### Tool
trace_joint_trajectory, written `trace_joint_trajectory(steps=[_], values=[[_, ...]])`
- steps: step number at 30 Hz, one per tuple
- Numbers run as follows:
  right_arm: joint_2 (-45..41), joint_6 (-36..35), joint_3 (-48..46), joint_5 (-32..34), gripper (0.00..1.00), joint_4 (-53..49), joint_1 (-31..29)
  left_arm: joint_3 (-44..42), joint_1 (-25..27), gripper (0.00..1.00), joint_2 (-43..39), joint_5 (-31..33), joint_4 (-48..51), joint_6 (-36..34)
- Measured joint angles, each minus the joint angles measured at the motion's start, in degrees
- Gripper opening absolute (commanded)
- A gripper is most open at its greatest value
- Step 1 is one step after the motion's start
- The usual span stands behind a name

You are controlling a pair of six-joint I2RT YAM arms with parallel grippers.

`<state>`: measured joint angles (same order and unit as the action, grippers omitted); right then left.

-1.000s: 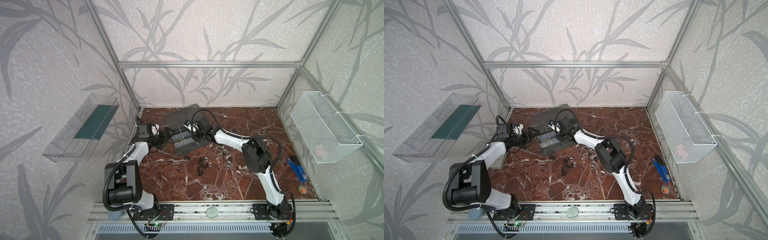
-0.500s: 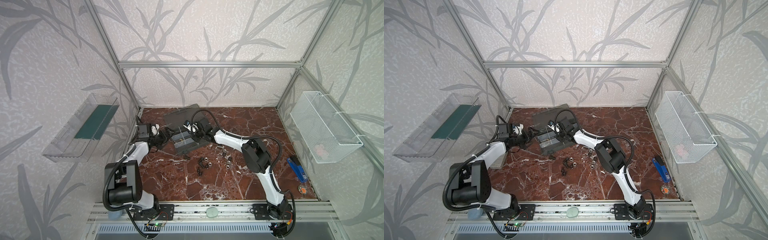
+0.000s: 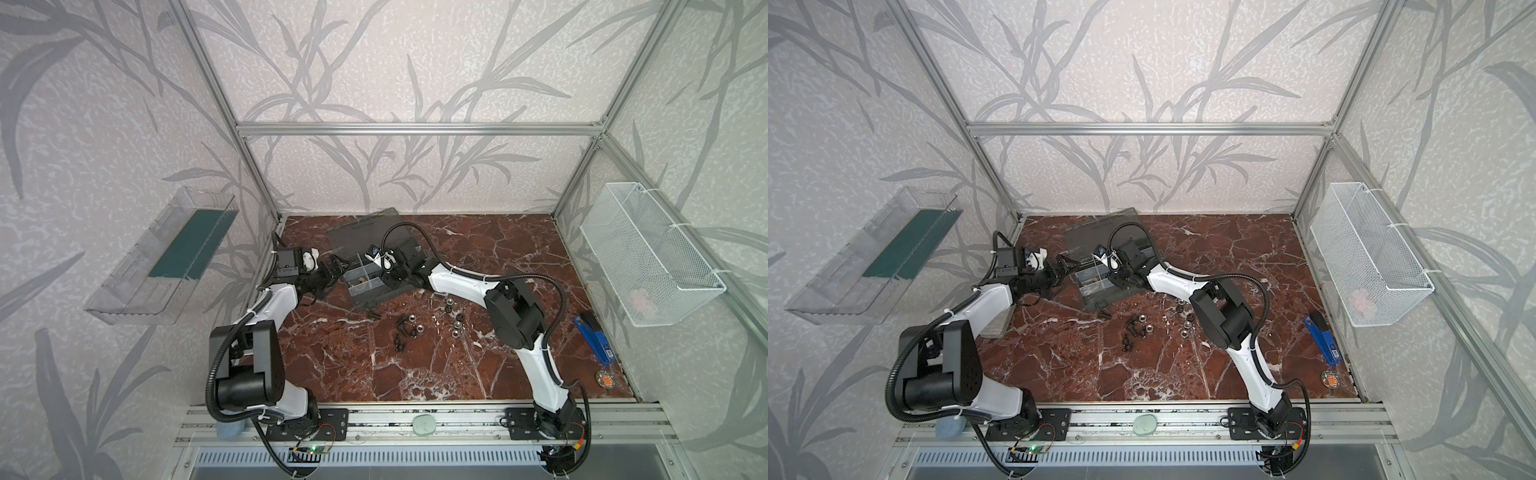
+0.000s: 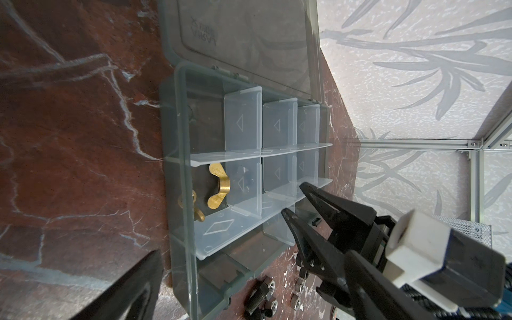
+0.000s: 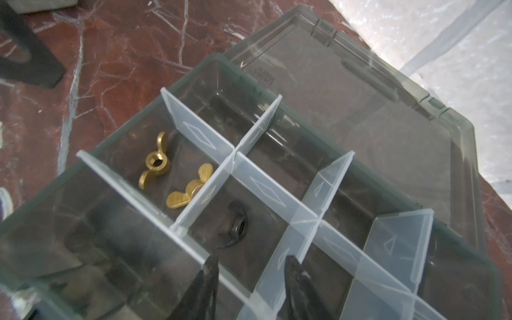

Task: Sort the screws and nuts into containers
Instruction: 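Lower the black wing nut into a compartment and open the right gripper, then move the right gripper back toward the black wing nuts on the table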

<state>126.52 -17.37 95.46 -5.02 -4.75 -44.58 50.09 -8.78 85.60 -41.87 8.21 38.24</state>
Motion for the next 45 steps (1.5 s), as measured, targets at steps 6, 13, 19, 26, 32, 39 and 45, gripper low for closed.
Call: trace_joint_trajectory(steps=[6, 13, 19, 26, 32, 39, 45], values=[[-8.2, 1.1, -7.6, -1.8, 0.46, -0.5, 0.0, 0.0, 0.0, 1.0, 0.0, 0.0, 0.0, -0.2], [-20.2, 1.7, -19.7, -7.0, 0.5, -0.2, -0.1, 0.0, 0.0, 1.0, 0.0, 0.0, 0.2, -0.3], [-24.4, 0.4, -28.6, -13.5, 0.52, -0.9, -1.1, 0.0, 0.0, 1.0, 0.0, 0.0, 0.2, -0.3], [-25.2, -1.4, -35.4, -18.9, 0.53, -1.6, -2.7, 0.0, 0.0, 1.0, 0.3, 0.0, 0.4, -0.3], [-25.5, -3.3, -36.8, -21.4, 0.53, -2.0, -4.0, 0.0, 0.0, 0.99, 0.7, 0.1, 0.7, -0.3], [-25.5, -5.7, -37.5, -22.6, 0.53, -2.0, -4.9, 0.0, 0.0, 1.0, 0.7, 0.1, 0.9, -0.3], [-25.2, -7.5, -38.0, -23.8, 0.53, -1.9, -5.0, 0.0, 0.0, 0.99, 0.7, 0.1, 0.9, -0.3]])
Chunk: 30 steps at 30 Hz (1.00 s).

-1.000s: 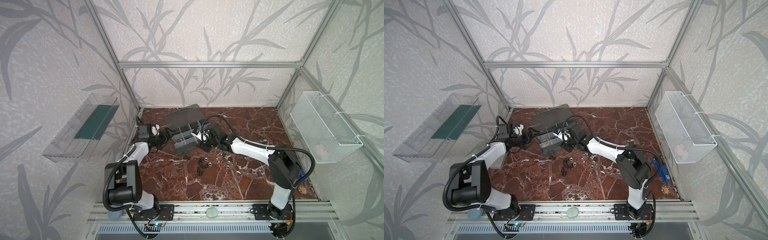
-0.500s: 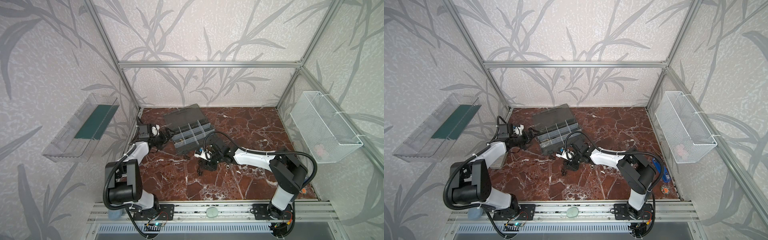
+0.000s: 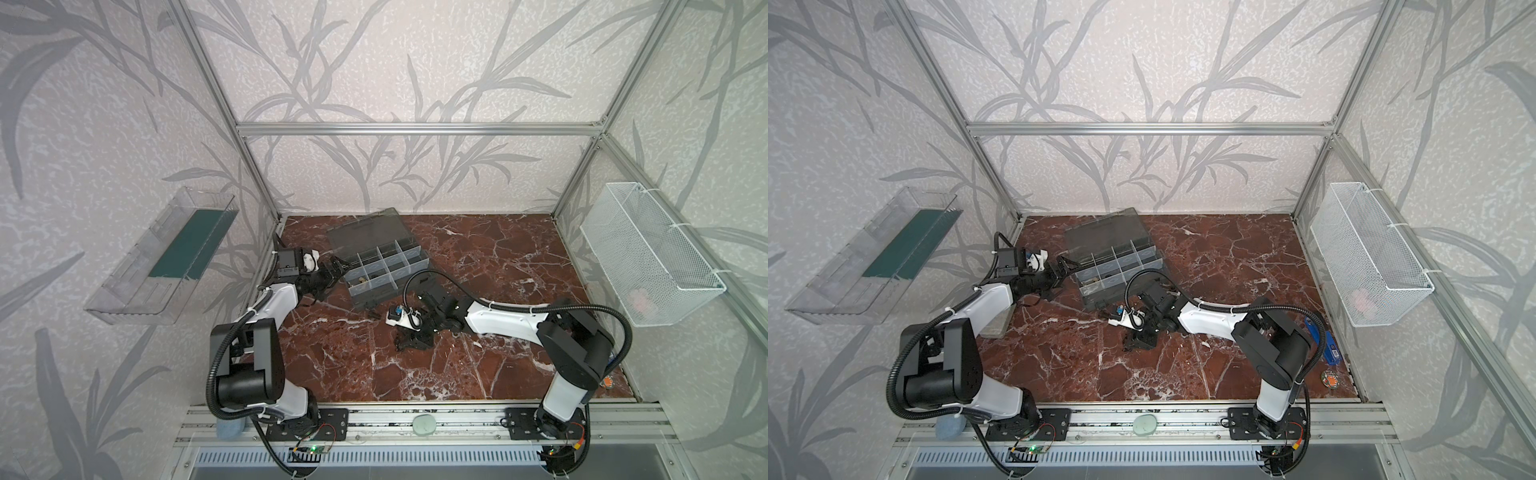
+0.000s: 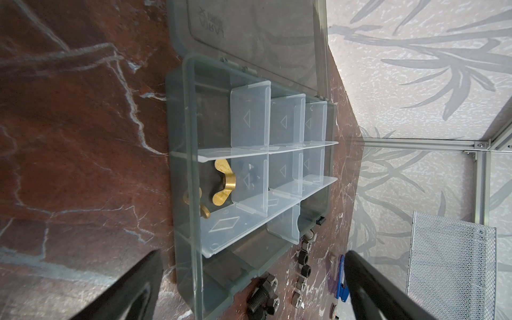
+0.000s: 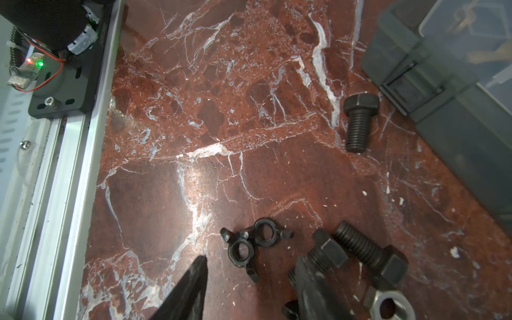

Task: Sort the screws and nuts into containers
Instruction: 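Move the right gripper back toward the black wing nuts on the table, then lower the right gripper and close it on a black wing nut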

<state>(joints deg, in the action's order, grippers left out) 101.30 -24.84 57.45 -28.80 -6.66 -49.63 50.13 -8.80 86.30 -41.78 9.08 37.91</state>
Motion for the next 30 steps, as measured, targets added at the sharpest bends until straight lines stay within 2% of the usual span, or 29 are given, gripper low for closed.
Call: trace_joint_trajectory(steps=[30], values=[[5.7, -1.6, -0.3, -1.8, 0.45, 0.2, 0.0, 0.0, 0.0, 1.0, 0.1, 0.1, 0.0, -0.4]])
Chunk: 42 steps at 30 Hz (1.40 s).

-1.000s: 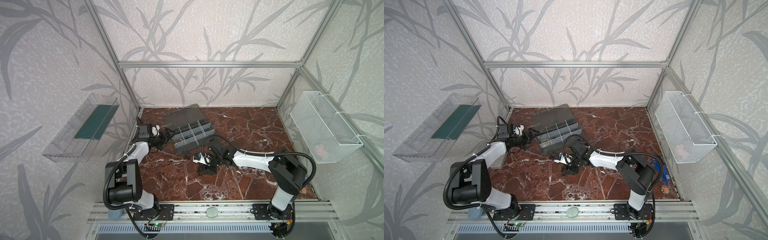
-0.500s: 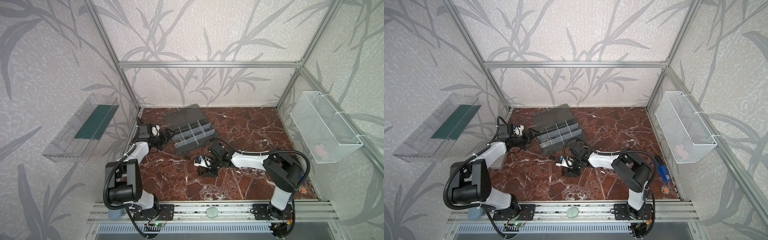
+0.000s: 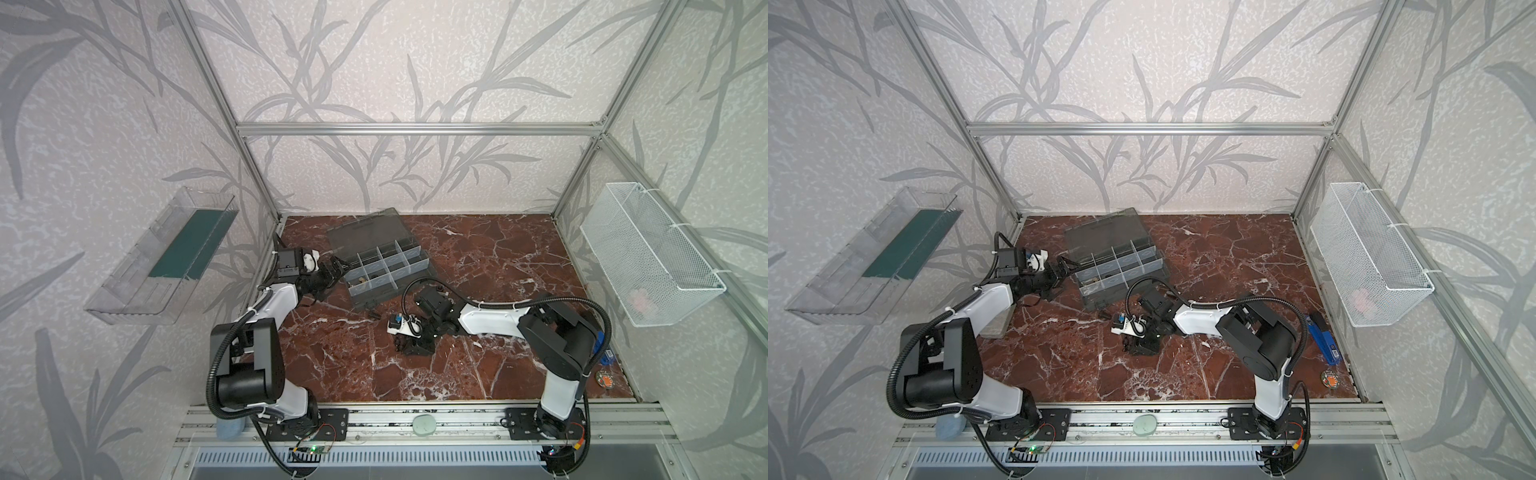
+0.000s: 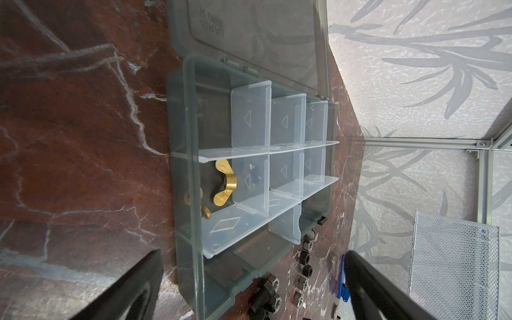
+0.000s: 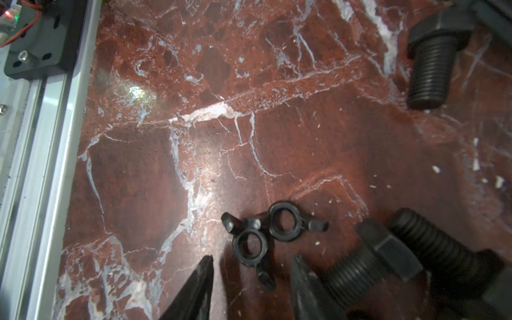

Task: Sort the screws and nuts into containers
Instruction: 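Lower the right gripper and close it on a black wing nut, then lift the black wing nut and carry it over the organizer box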

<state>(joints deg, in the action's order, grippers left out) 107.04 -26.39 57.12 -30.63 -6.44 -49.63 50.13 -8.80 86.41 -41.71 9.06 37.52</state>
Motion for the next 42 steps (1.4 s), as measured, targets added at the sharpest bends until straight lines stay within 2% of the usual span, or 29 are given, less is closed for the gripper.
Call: trace_joint_trajectory(steps=[7, 38, 42], values=[[0.7, 0.1, 0.8, -0.5, 0.42, 0.1, 0.0, 0.0, 0.0, 0.99, 0.0, 0.0, 0.0, 0.0], [1.0, 0.2, 2.5, 0.3, 0.0, -3.3, 0.0, 0.0, 0.0, 0.99, 1.3, -0.2, 0.3, -0.5], [1.0, 0.1, 2.8, 0.5, 0.0, -3.8, 0.0, 0.0, 0.0, 1.0, 1.3, -0.2, 0.3, -0.5]])
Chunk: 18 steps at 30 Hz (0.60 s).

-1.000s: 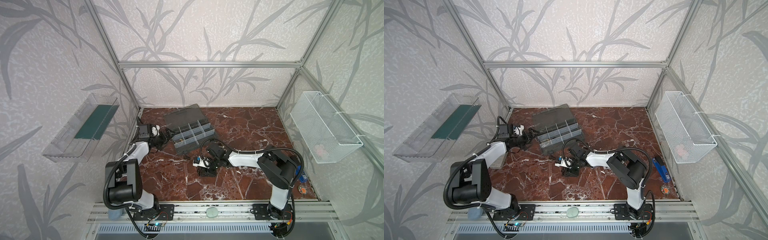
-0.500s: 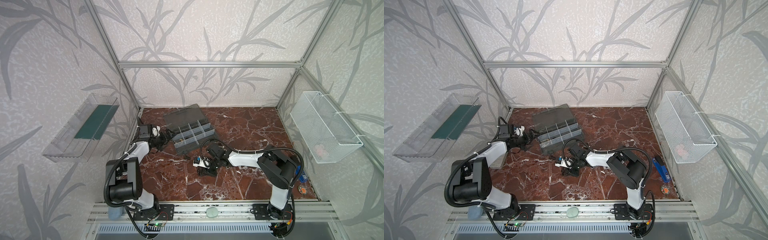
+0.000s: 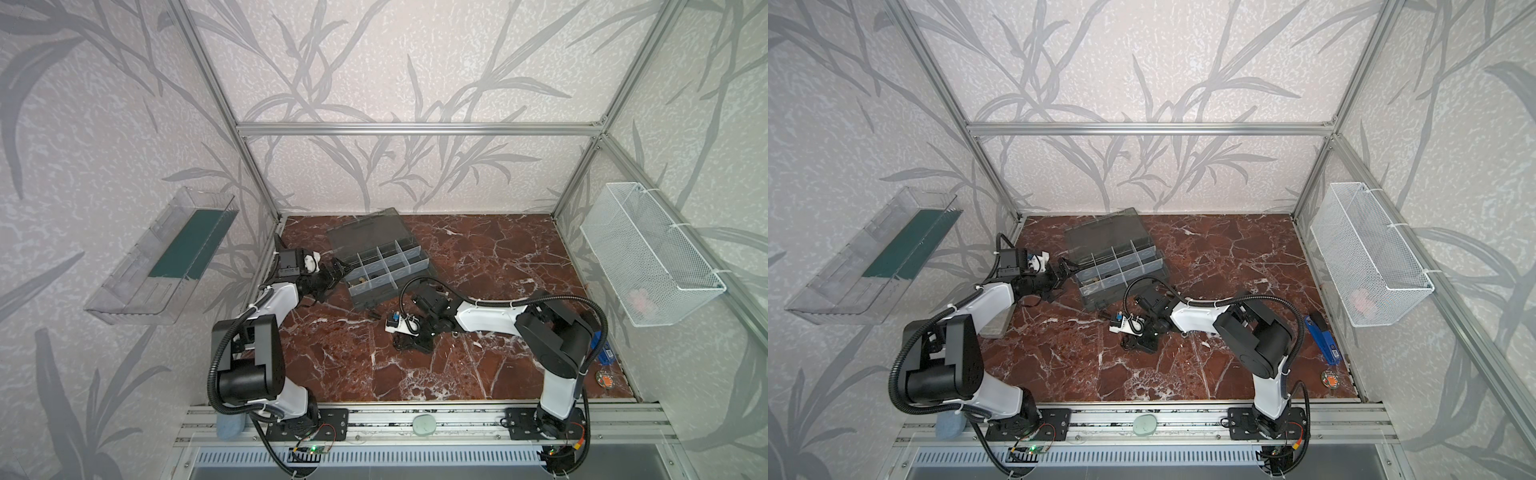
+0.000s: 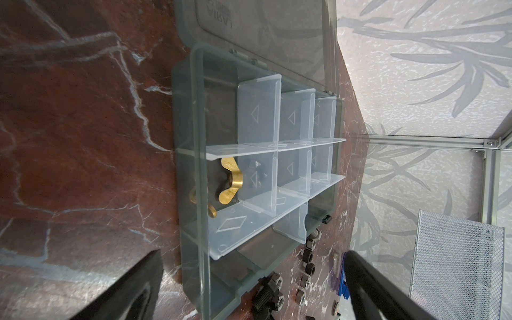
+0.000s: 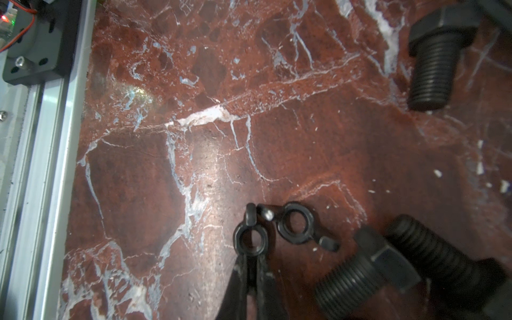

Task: Sort the screws and nuts into containers
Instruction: 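Lift the black wing nut and carry it over the organizer box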

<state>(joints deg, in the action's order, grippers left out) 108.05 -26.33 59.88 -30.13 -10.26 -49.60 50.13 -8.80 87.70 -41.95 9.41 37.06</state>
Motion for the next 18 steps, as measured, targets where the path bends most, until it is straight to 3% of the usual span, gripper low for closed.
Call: trace_joint_trajectory(steps=[11, 18], values=[[-5.0, 0.0, 0.2, -0.5, 0.0, -1.8, 1.2, 0.0, 0.0, 1.0, 0.0, -0.2, 0.0, 0.0], [-8.6, 2.1, 1.0, -0.7, 0.0, 3.0, 3.5, 0.0, 0.0, 0.99, 0.0, -0.3, 0.0, 0.0]])
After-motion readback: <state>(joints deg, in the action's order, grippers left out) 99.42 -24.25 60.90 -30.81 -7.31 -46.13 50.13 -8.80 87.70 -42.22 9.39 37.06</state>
